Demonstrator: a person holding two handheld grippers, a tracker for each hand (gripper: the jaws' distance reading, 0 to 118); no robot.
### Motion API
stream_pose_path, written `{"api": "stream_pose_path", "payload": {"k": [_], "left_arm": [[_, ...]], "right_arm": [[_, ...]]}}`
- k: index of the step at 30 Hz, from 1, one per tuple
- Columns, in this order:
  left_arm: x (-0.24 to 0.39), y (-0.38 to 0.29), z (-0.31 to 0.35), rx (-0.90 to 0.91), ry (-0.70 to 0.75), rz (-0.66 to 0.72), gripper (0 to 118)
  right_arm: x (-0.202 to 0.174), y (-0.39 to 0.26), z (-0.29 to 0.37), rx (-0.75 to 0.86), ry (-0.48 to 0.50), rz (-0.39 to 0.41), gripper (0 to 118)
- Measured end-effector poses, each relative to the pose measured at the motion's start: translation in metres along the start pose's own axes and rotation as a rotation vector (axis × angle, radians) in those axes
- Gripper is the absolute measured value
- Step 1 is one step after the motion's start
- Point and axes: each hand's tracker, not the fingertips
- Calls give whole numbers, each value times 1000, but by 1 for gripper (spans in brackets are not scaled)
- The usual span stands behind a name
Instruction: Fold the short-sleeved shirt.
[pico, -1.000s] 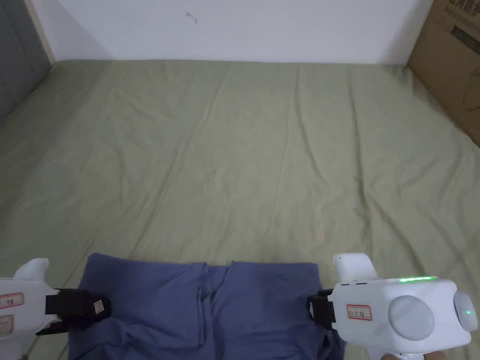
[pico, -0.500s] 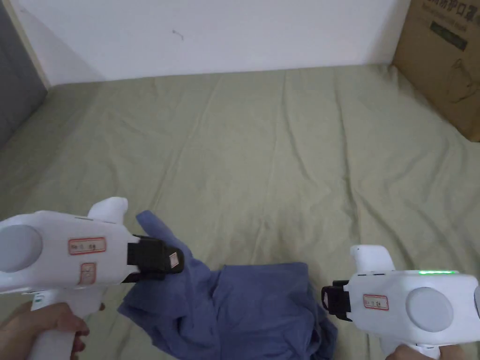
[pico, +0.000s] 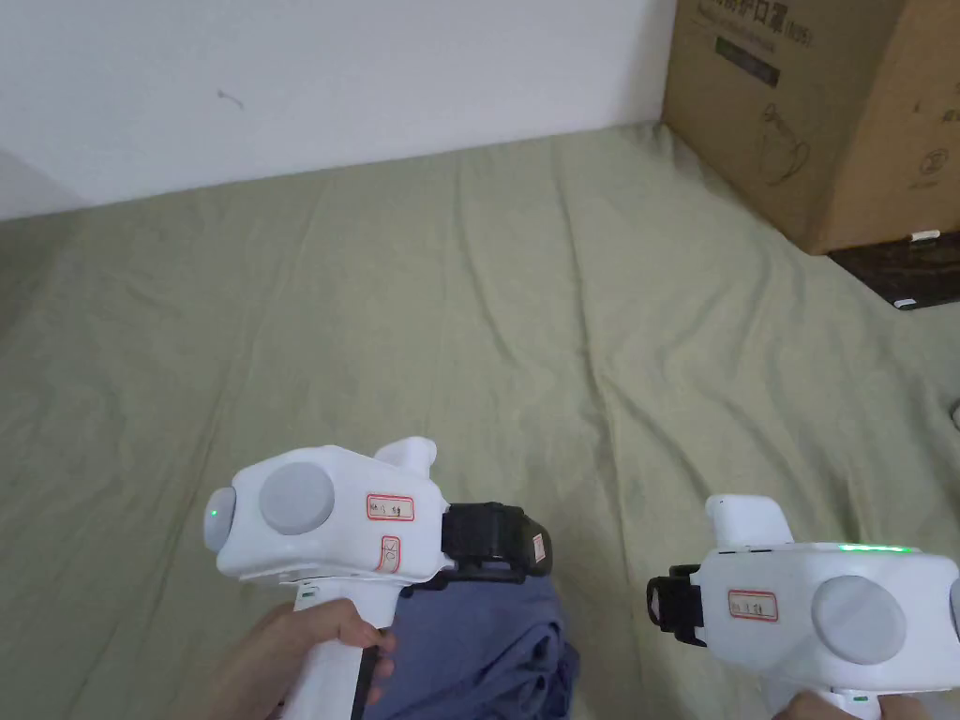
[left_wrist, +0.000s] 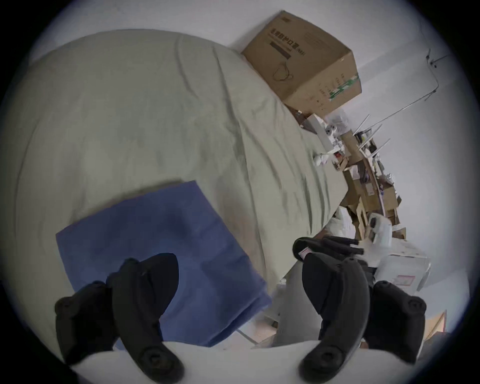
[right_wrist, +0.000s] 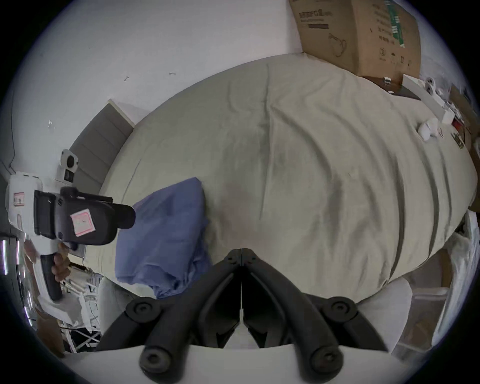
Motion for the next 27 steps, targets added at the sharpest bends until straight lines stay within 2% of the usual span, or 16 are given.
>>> {"api": "stream_pose_path", "payload": {"k": [2, 3, 4, 5, 8, 9, 11, 12, 16, 19, 22, 27], "left_arm": [[-11, -3, 5, 0, 13, 22, 101], [-19, -5, 10, 4, 14, 55, 90], [-20, -6, 20, 25, 9, 88, 74], [-29, -8, 28, 62, 0, 118, 49], [-53, -14, 45, 138, 45, 163, 20], [-58, -18, 48, 134, 118, 156, 0], [-65, -26, 47, 89, 204, 91, 0], [-65, -29, 42, 84, 202, 93, 0], [-68, -40, 24, 62, 97, 142, 0], [-59, -42, -2, 38, 85, 140, 0], [-46, -40, -28, -3, -9, 165, 0], [-10, -42, -65, -91, 49, 6, 0]], "right_arm": [[3, -1, -1, 0, -2, -11, 0], [4, -1, -2, -3, 0, -14, 0], [4, -1, -3, -5, 1, -15, 0], [3, 0, -5, -7, 1, -15, 0], [-1, 1, -10, -14, 13, -6, 0], [-4, 2, -11, -20, 20, -1, 0], [-10, 2, -14, -25, 30, 18, 0], [-12, 2, -16, -27, 34, 27, 0], [-20, 5, -22, -39, 37, 42, 0], [-22, 4, -23, -45, 30, 53, 0], [-20, 1, -21, -49, 26, 58, 0], [-7, -4, -23, -61, 5, 26, 0]]}}
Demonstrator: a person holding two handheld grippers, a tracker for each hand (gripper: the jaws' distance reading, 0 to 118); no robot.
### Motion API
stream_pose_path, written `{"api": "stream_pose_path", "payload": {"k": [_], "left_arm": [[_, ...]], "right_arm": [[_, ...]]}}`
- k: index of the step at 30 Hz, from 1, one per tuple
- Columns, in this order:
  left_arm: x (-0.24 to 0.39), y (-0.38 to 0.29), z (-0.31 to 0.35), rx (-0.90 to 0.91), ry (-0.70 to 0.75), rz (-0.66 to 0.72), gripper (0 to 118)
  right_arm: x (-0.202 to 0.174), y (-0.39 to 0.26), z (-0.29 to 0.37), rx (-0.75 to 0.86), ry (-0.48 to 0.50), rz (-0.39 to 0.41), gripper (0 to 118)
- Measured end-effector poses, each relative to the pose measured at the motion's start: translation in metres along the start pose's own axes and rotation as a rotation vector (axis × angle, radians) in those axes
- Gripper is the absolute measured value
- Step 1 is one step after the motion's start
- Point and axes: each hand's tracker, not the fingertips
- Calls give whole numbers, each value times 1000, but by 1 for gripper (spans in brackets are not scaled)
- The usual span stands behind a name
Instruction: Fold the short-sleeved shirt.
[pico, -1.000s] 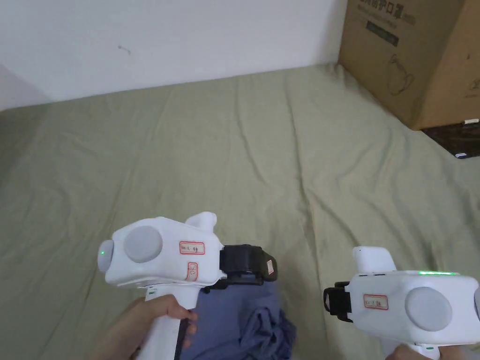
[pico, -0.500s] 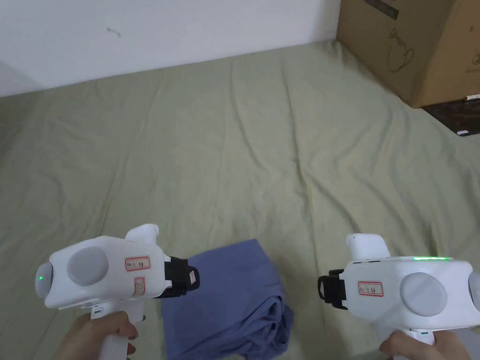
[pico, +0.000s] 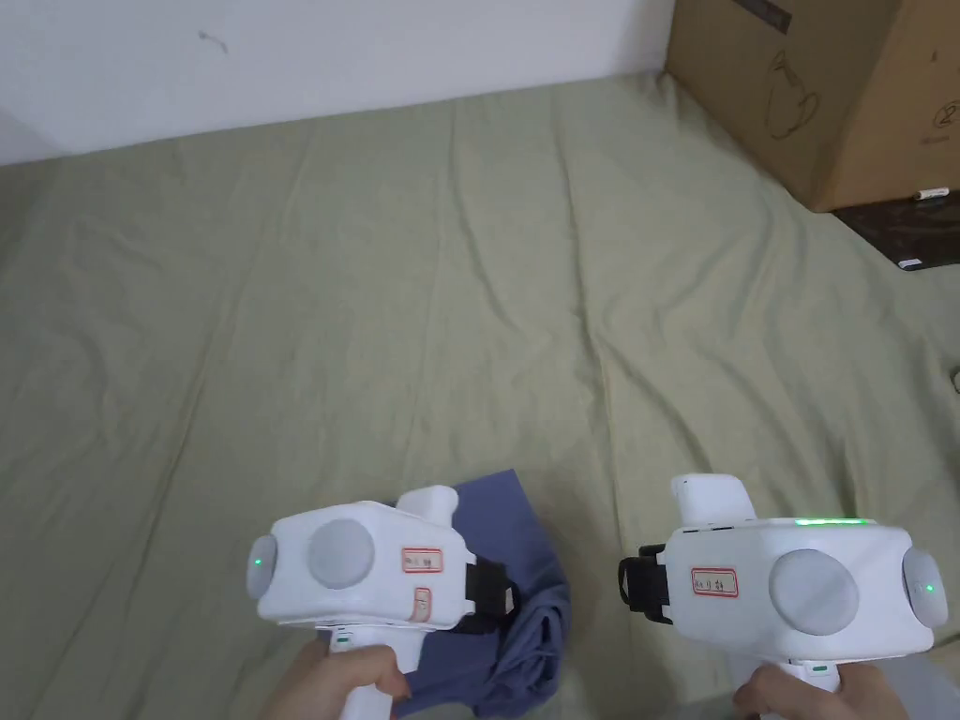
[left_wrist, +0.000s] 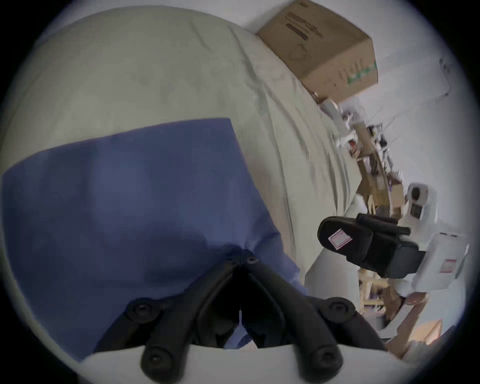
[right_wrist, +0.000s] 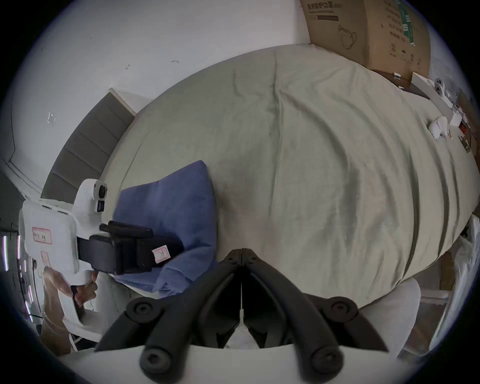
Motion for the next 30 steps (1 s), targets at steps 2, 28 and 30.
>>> {"api": "stream_pose_path", "payload": {"k": [2, 28, 30], "left_arm": [[8, 0, -5, -5, -26, -8, 0], [-43, -24, 114, 281, -221, 114, 0], [-68, -33, 125, 327, -194, 170, 0]], "right_arm": [[4, -3, 2, 0, -18, 3, 0], [-34, 28, 11, 32, 33, 87, 0], [-55, 34, 2, 13, 73, 136, 0]]}}
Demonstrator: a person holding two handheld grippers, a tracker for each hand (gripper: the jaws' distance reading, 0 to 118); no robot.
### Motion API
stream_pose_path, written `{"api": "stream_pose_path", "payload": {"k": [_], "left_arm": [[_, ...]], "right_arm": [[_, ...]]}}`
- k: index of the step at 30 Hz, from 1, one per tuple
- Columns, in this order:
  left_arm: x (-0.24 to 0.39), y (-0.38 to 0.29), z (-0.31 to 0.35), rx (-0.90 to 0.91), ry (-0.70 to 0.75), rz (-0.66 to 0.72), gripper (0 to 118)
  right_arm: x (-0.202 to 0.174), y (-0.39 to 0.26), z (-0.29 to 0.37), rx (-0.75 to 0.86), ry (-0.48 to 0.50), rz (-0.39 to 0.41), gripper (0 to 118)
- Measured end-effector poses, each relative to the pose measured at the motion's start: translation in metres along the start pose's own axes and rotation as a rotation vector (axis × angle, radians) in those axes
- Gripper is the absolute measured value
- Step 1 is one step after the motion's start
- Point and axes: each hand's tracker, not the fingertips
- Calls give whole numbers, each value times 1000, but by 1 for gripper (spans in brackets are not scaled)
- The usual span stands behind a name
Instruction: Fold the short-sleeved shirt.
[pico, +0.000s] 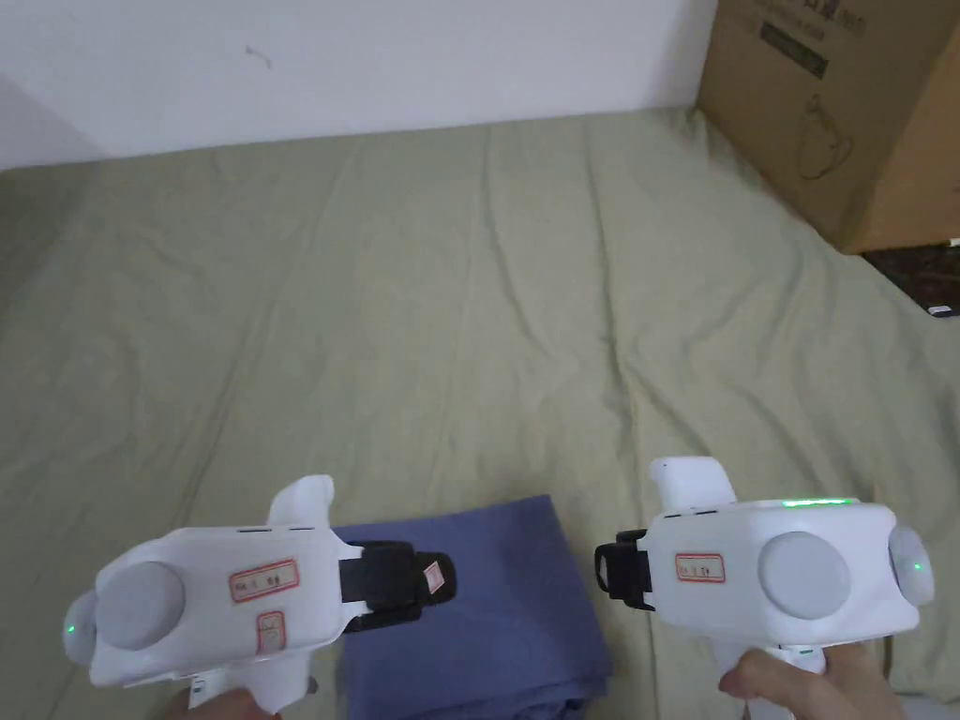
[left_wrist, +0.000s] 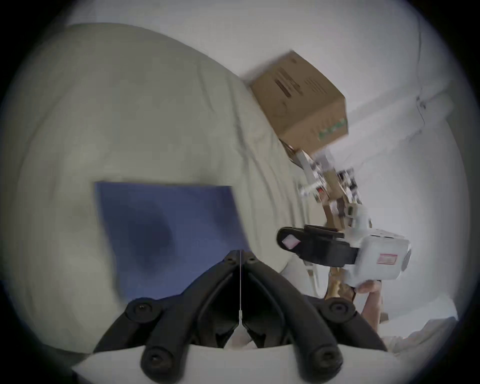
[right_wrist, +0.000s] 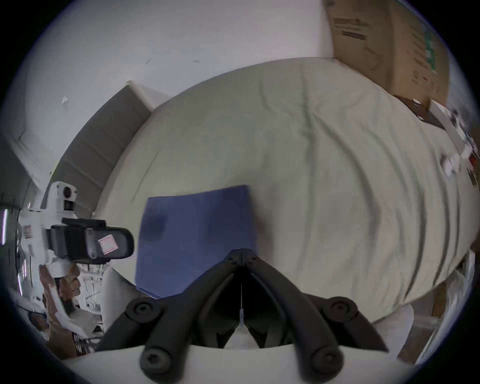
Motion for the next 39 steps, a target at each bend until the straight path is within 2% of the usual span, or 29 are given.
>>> {"api": "stream_pose_path", "payload": {"k": [2, 5, 7, 9, 11, 13, 14, 15, 17, 18, 21, 23, 27, 30, 31, 32, 33, 34, 35, 37, 38, 39], "left_arm": [[-26, -8, 17, 3, 51, 77, 0], [-53, -22, 35, 29, 41, 133, 0], [-66, -31, 43, 40, 26, 156, 0], [-78, -37, 49, 48, 24, 188, 1], [-88, -40, 48, 55, 20, 216, 2], [-95, -41, 44, 49, 14, 229, 21], [-99, -41, 41, 47, 12, 230, 39], [-101, -39, 37, 40, 3, 236, 64], [-107, -37, 23, 22, -17, 248, 89], [-109, -35, 16, 9, -21, 248, 97], [-111, -28, -9, -16, -44, 256, 112], [-113, -24, -27, -17, -122, 275, 118], [-117, -20, -52, -10, -195, 297, 118], [-112, -22, -64, -94, -213, 221, 118], [-99, -16, -66, -102, -169, 192, 111], [-97, -14, -64, -113, -142, 177, 89], [-99, -12, -61, -122, -106, 180, 35], [-105, -10, -58, -119, -26, 191, 30], [-109, -7, -60, -134, -19, 242, 30], [-121, -6, -55, -122, -147, 353, 30], [-114, -6, -53, -115, -141, 363, 30], [-110, -3, -51, -128, -77, 258, 30]], "right_arm": [[-23, 6, -16, -27, 31, 63, 0], [-50, 8, -46, -85, 89, 128, 0], [-58, 6, -66, -122, 114, 101, 0], [-59, 1, -84, -151, 91, 66, 0], [-60, -4, -97, -197, 48, 97, 0], [-62, -6, -94, -179, 54, 114, 0], [-63, -5, -93, -178, 47, 132, 0], [-64, -3, -94, -182, 44, 140, 0], [-64, -2, -92, -188, 44, 141, 0], [-63, -2, -93, -190, 45, 135, 0], [-61, -2, -92, -191, 53, 115, 0], [-60, -2, -92, -191, 58, 110, 0], [-57, -1, -93, -194, 68, 93, 0], [-56, -1, -93, -195, 75, 82, 0], [-56, -1, -92, -195, 74, 82, 0], [-56, -1, -91, -193, 75, 83, 0], [-56, 0, -90, -192, 74, 84, 0], [-57, 0, -87, -188, 72, 86, 0], [-56, 1, -84, -177, 71, 82, 0], [-55, 4, -77, -164, 70, 63, 0], [-54, 6, -73, -156, 71, 60, 0], [-54, 7, -70, -144, 70, 64, 0]]}}
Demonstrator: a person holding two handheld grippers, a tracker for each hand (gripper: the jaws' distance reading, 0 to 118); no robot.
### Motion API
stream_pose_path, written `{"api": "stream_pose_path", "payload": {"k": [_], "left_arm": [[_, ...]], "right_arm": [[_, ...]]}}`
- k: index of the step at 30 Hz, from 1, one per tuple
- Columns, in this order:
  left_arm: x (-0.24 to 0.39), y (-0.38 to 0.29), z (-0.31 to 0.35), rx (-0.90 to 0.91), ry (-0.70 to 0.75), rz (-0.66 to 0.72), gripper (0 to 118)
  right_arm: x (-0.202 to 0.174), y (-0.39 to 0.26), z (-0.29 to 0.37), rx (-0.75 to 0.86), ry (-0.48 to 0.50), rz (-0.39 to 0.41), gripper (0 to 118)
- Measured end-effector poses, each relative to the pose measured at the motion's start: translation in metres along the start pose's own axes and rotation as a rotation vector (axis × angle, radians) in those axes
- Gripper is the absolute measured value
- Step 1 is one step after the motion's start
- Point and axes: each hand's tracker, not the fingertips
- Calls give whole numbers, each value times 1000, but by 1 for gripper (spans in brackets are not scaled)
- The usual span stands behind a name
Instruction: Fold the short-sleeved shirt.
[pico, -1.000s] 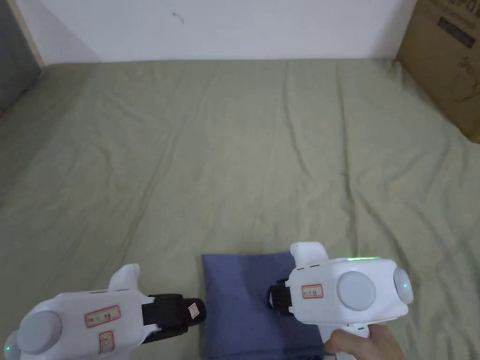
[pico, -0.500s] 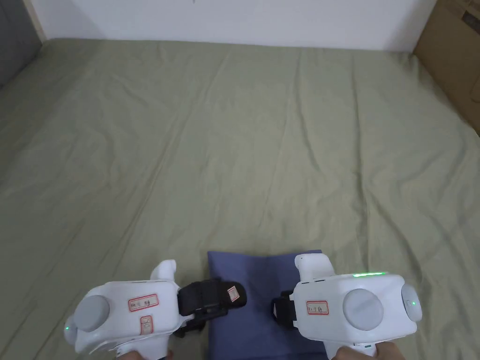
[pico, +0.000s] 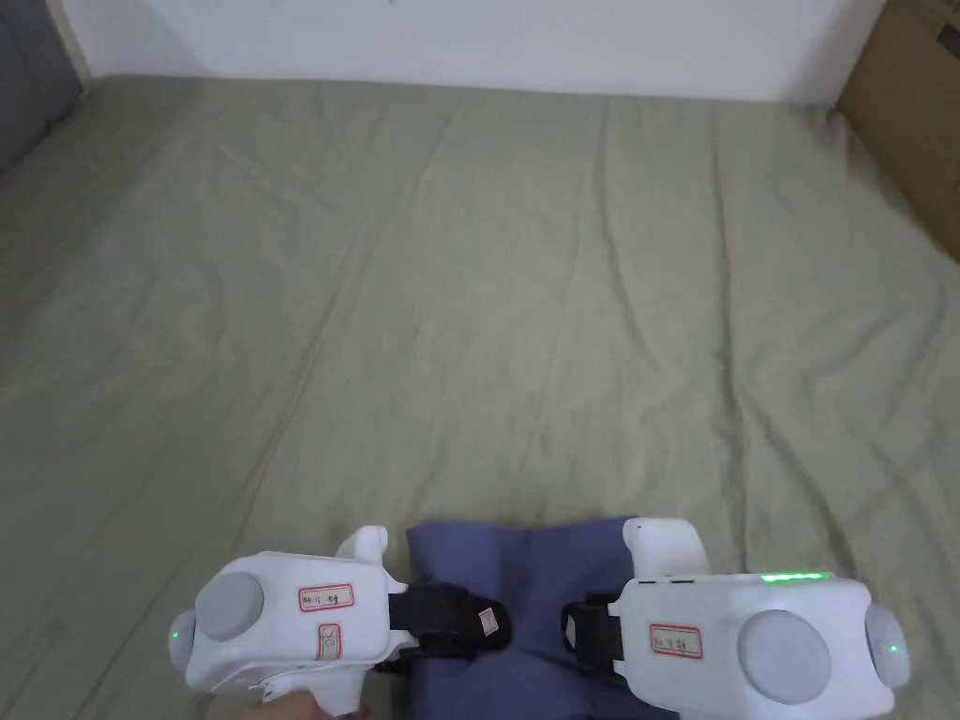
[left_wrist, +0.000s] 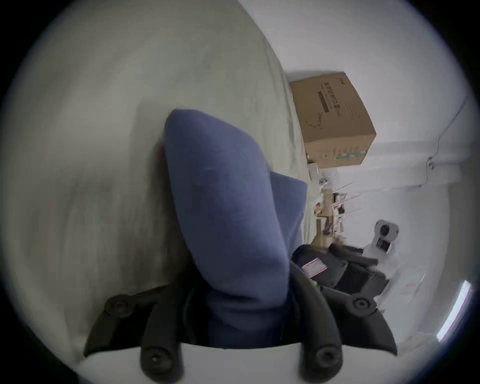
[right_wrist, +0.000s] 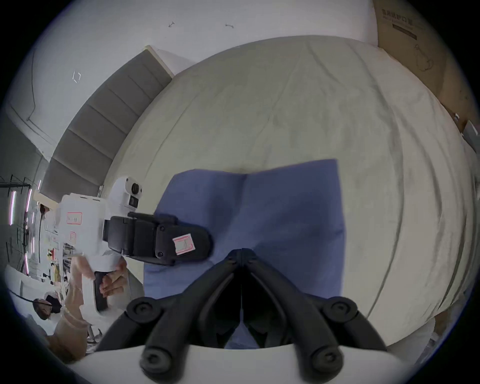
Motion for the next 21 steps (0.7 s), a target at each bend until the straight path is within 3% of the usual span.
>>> {"api": "stream_pose_path", "payload": {"k": [4, 9, 14, 18, 21], "left_arm": [[9, 10, 29, -3, 85, -92, 30], [-4, 33, 113, 75, 309, -149, 30], [-29, 70, 199, 81, 724, -221, 30], [-52, 92, 237, 14, 1060, -295, 30], [-81, 98, 245, -62, 1368, -334, 30]], "right_arm": [[7, 6, 14, 44, -17, -16, 0], [16, 10, 18, 62, -51, -49, 0], [17, 10, 7, 43, -65, -72, 0], [15, 11, -4, 28, -79, -97, 0], [11, 12, -11, 1, -105, -73, 0]]}}
